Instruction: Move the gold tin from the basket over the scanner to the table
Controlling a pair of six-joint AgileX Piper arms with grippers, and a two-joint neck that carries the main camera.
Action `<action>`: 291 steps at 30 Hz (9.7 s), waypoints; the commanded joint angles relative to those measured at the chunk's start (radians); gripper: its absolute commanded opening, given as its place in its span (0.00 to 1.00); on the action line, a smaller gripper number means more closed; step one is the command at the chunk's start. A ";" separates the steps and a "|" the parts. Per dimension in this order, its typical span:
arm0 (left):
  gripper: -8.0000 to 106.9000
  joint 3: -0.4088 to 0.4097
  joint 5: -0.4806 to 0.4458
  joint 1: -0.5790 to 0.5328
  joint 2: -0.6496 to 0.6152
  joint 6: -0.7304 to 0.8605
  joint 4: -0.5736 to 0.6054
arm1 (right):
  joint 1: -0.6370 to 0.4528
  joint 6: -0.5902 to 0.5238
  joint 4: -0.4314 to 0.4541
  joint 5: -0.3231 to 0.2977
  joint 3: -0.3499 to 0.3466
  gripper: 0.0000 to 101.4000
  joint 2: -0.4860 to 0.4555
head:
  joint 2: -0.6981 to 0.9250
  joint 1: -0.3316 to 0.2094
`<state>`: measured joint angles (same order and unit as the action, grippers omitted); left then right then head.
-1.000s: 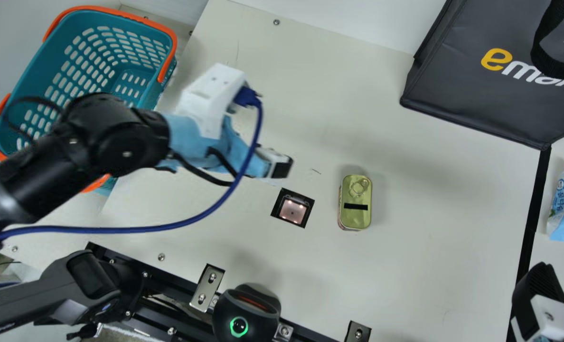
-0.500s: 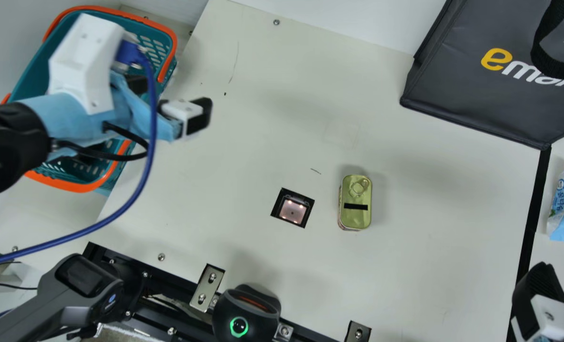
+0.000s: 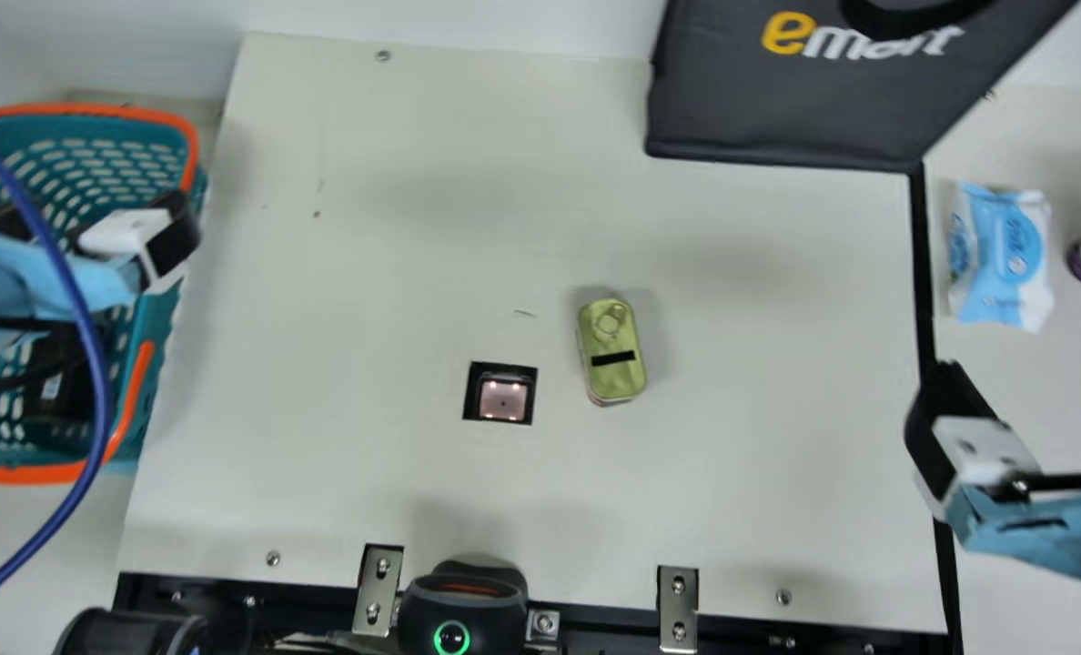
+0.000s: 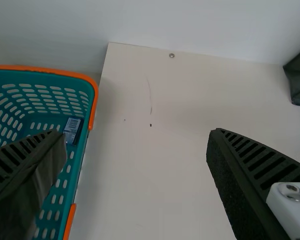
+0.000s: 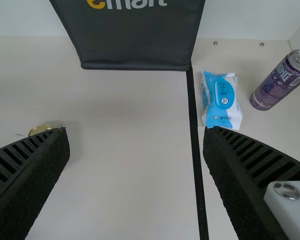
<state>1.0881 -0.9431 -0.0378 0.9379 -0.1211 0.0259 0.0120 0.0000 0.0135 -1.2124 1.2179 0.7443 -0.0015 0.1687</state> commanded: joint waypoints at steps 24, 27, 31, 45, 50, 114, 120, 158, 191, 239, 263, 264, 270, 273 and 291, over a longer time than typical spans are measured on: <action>0.85 0.000 0.000 0.000 0.000 0.000 0.000 | 0.489 -0.026 0.173 0.099 -0.121 0.94 0.147 | -0.026 -0.030; 0.85 0.000 0.000 0.000 0.000 0.000 0.000 | 0.601 0.067 0.234 0.108 -0.107 0.94 0.226 | -0.026 -0.030; 0.85 0.000 0.000 0.000 0.000 0.000 0.000 | 0.739 0.199 0.300 0.098 -0.062 0.94 0.346 | -0.026 -0.030; 0.85 0.000 0.000 0.000 0.000 0.000 0.000 | 0.866 0.471 0.310 0.037 0.116 0.94 0.672 | -0.026 -0.030; 0.85 0.000 0.000 0.000 0.000 0.000 0.000 | 0.838 0.548 0.288 0.057 0.114 0.94 0.732 | -0.026 -0.030; 0.85 0.000 0.000 0.000 0.000 0.000 0.000 | 0.615 0.554 0.154 0.376 -0.129 0.00 0.776 | -0.283 -0.030; 0.85 0.000 0.000 0.000 0.000 0.000 0.000 | 0.394 0.391 0.059 0.404 -0.228 0.00 0.660 | -0.375 -0.030; 0.85 0.000 0.000 0.000 0.000 0.000 0.000 | -0.951 -0.678 -0.206 0.412 -0.144 0.00 0.769 | -0.375 -0.030; 0.85 0.000 0.000 0.000 0.000 0.000 0.000 | -0.948 -1.020 -0.254 0.601 -0.065 0.26 1.058 | -0.375 -0.030; 0.85 0.000 0.000 0.000 0.000 0.000 0.000 | -0.430 -0.167 0.119 0.220 0.117 0.94 0.464 | -0.375 -0.030; 0.85 0.090 -0.210 0.008 -0.141 0.094 0.000 | -0.033 0.040 0.098 0.025 0.046 0.94 0.105 | -0.095 -0.030; 0.85 0.097 -0.227 0.008 -0.153 0.102 0.000 | -0.027 0.033 0.082 0.021 0.038 0.94 0.088 | -0.072 -0.030; 0.85 0.115 -0.269 0.008 -0.182 0.121 0.000 | -0.001 0.000 0.000 -0.001 0.000 0.94 0.000 | -0.026 -0.030; 0.85 0.115 -0.271 0.008 -0.182 0.121 0.000 | -0.001 0.000 0.000 -0.012 -0.001 0.94 -0.002 | -0.026 -0.030; 0.85 0.115 -0.271 0.008 -0.182 0.121 0.000 | -0.001 0.000 0.003 -0.009 -0.001 0.94 -0.005 | -0.026 -0.030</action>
<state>1.2029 -1.2145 -0.0297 0.7555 0.0000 0.0259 0.0109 0.0000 0.0167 -1.2213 1.2168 0.7394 -0.0307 0.1687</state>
